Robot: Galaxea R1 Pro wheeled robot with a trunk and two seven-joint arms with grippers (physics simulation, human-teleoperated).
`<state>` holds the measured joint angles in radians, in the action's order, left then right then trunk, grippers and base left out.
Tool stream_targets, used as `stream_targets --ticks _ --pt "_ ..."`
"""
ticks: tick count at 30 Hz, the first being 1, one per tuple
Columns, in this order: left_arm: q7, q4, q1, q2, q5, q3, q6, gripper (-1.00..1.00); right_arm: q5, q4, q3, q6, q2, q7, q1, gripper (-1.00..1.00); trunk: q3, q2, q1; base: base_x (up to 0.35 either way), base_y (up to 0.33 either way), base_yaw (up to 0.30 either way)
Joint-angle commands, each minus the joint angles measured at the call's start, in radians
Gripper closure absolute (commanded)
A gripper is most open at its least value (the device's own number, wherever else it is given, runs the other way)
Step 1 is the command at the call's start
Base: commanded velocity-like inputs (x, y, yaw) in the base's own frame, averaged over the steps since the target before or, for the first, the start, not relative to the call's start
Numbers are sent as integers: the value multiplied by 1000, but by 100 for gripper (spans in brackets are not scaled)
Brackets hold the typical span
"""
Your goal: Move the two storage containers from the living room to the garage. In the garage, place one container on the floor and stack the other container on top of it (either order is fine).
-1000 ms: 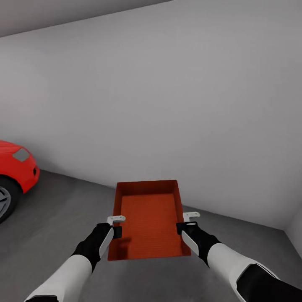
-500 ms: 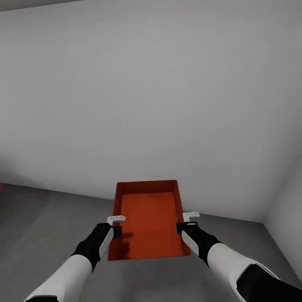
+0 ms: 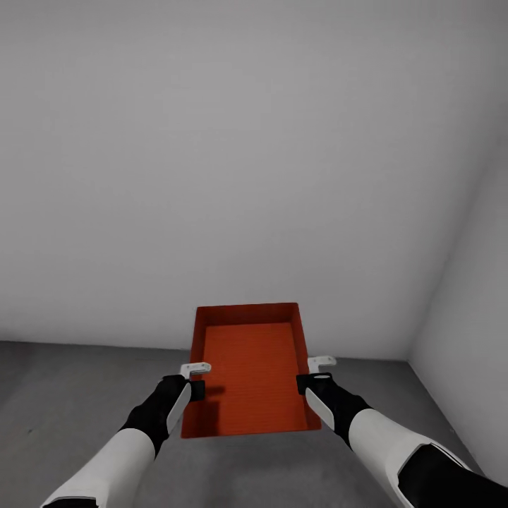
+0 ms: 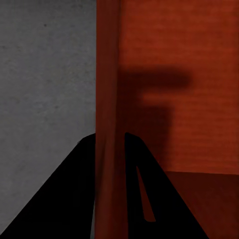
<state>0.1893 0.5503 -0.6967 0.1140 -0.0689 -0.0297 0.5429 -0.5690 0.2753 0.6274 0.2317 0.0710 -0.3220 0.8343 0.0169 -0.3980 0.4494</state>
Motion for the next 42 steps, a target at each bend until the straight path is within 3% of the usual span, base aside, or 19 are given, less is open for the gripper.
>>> stream_targets --ticks 1,42 --pt "10 2 0 -1 18 -7 9 100 23 2 -15 8 -11 -37 2 100 2 -2 1 2 0 -284" --pt "9 6 0 1 18 -8 9 100 23 2 -15 8 -11 -37 2 100 2 -2 1 0 0 -62"
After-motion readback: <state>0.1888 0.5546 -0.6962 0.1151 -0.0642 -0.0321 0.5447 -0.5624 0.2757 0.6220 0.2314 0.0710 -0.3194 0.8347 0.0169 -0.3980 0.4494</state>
